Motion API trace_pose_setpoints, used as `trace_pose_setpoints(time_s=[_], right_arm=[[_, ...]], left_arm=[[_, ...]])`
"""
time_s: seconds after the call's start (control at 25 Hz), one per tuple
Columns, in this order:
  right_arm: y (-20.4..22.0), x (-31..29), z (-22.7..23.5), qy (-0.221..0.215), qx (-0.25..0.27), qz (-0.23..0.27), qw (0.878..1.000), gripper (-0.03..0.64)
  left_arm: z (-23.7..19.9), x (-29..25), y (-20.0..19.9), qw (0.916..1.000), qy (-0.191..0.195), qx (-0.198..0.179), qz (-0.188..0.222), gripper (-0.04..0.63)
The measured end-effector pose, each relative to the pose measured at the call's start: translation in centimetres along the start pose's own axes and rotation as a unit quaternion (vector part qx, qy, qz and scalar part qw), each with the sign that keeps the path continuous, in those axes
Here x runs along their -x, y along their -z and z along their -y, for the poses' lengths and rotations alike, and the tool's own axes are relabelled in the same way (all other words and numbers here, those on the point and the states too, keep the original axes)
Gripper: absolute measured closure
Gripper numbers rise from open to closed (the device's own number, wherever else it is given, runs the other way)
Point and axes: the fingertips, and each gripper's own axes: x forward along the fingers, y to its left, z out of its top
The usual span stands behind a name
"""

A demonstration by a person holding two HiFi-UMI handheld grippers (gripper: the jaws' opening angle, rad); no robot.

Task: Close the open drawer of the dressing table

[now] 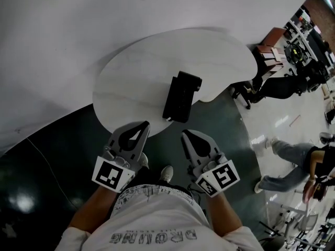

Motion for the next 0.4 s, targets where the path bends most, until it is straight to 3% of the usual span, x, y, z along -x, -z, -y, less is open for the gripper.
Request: trace_pose_setpoints(time_s=[0.4], right_arm=[[0.1, 0.2, 1.1, -0.001, -0.002, 0.002, 1.000, 0.611]], left_arm=[[0.4, -0.9, 0.5, 1.0000, 0.001, 0.001, -0.003, 0.574]])
